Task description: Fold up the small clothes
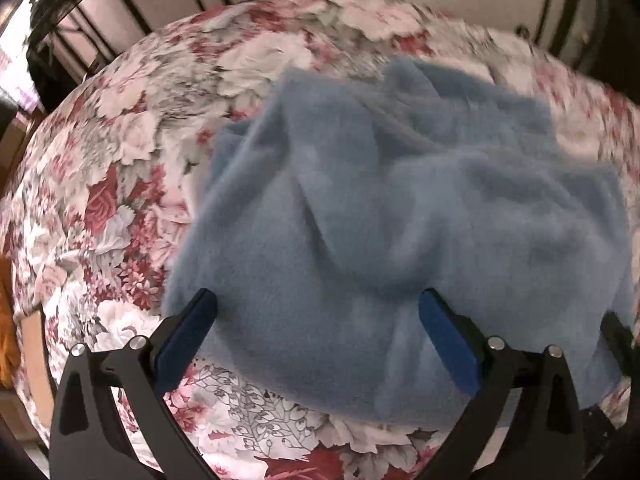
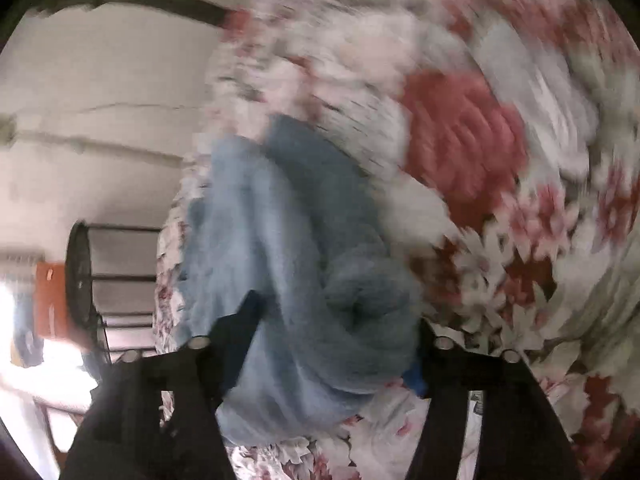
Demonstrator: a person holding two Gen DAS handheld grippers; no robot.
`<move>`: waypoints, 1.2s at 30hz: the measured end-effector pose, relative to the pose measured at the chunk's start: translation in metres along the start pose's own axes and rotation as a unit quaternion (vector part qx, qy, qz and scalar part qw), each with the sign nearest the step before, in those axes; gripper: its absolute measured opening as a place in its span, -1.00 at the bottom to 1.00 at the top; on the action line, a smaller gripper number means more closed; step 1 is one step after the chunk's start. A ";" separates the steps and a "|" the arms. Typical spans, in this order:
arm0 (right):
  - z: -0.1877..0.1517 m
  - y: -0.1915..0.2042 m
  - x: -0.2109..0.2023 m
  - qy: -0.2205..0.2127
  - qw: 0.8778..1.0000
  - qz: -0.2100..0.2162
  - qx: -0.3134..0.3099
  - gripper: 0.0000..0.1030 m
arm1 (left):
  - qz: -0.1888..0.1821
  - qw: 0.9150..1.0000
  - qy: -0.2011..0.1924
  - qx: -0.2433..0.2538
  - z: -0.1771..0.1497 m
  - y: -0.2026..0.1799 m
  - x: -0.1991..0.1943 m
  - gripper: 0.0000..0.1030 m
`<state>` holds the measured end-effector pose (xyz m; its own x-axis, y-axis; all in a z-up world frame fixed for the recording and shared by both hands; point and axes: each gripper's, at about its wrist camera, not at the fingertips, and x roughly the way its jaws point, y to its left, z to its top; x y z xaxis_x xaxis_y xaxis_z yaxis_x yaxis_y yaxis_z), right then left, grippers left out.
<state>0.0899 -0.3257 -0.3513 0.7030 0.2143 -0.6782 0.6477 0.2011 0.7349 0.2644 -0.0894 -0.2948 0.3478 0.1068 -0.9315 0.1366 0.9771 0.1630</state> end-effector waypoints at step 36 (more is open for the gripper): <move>-0.099 0.151 -0.043 -0.063 0.941 -0.030 -0.331 -0.47 | -0.087 0.995 0.021 -0.041 0.007 0.064 -0.021 0.92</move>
<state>0.1284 -0.2100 -0.2112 0.7272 0.0760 -0.6822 0.3919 0.7700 0.5035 0.2727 -0.0308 -0.2626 0.2865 -0.0601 -0.9562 0.1142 0.9931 -0.0282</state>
